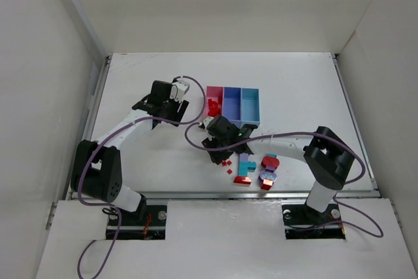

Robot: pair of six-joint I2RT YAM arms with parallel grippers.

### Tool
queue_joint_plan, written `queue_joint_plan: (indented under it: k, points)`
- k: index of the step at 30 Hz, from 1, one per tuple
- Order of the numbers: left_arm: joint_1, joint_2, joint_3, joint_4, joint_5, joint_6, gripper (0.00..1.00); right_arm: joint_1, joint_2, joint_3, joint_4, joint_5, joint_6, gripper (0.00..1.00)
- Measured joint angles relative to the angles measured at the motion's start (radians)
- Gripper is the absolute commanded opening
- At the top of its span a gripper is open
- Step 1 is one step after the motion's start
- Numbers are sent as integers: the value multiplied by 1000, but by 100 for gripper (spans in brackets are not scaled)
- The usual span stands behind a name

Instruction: Sort the legos into containers by color

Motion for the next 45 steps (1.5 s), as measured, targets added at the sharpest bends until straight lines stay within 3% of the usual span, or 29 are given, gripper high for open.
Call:
queue_joint_plan:
  k: [16, 19, 21, 22, 29, 36, 45]
  points:
    - [0, -1, -48, 26, -68, 13, 62, 9, 28, -13, 12, 33, 28, 40]
    - [0, -1, -50, 26, -77, 15, 62, 9, 35, -13, 11, 38, 29, 22]
    - [0, -1, -50, 27, -80, 16, 62, 9, 37, -13, 14, 38, 31, 2]
    - [0, -1, -50, 27, -81, 16, 62, 9, 37, -13, 15, 38, 32, 0]
    - [0, -1, -51, 27, -86, 27, 62, 9, 23, -12, 14, 35, 15, 0]
    - [0, -1, -58, 34, -90, 26, 65, 9, -121, 26, -3, 14, -64, 0]
    - [111, -1, -10, -6, 51, -143, 65, 1, -185, 152, 11, 50, -125, 0]
